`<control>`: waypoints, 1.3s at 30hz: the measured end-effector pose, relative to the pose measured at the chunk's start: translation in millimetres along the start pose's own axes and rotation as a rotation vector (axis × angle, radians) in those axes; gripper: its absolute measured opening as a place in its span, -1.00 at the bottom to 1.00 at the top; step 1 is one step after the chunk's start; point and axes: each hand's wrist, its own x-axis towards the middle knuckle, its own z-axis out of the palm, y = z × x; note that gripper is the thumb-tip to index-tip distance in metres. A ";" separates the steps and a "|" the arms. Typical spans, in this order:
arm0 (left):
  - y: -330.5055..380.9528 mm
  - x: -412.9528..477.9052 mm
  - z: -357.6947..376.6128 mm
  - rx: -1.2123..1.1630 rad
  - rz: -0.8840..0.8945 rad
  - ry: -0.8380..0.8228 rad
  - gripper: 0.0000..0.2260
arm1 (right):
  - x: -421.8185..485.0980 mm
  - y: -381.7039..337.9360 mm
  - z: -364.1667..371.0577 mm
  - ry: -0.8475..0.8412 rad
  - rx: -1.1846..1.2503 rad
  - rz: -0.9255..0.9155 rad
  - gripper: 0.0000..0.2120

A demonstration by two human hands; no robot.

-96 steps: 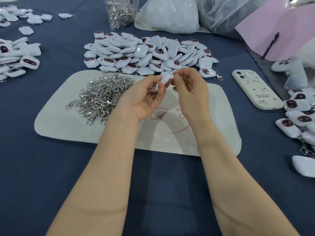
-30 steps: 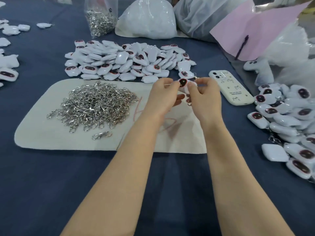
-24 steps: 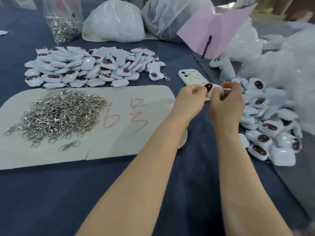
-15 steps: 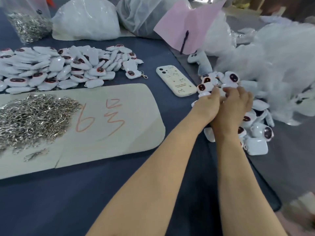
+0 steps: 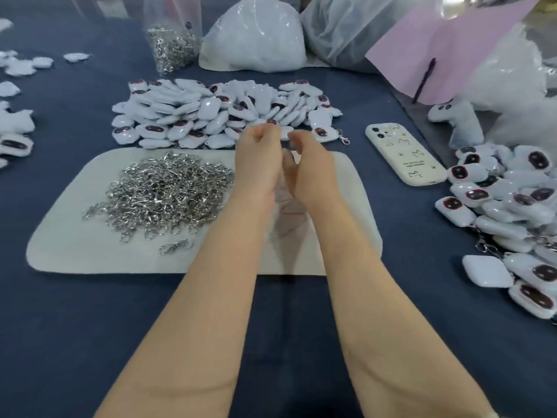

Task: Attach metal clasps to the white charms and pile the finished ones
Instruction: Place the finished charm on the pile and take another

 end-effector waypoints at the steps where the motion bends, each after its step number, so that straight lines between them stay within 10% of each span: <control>1: 1.3 9.0 -14.9 -0.013 -0.013 0.045 -0.94 | 6.6 -3.4 12.9 -0.042 -0.047 -0.046 -0.66; 7: -3.2 39.1 -65.2 -0.113 -0.088 0.176 -0.80 | 35.5 -3.5 61.2 -0.200 -0.411 -0.028 -0.45; 19: -13.3 40.3 -56.9 -0.245 -0.133 0.164 -0.80 | 50.0 10.2 71.2 -0.027 -0.463 0.029 -0.69; 27: -19.5 38.8 -45.7 -0.077 -0.038 0.022 -0.79 | 35.4 -18.3 38.9 0.059 0.543 0.265 -0.71; 33: -17.5 25.0 -45.1 -0.076 -0.031 -0.044 -0.84 | 4.1 -25.1 20.4 -0.086 0.438 0.231 -0.79; 39: -5.5 23.4 -76.6 -0.513 -0.019 0.160 -0.90 | -17.4 -10.4 37.5 -0.188 -0.264 0.005 -0.67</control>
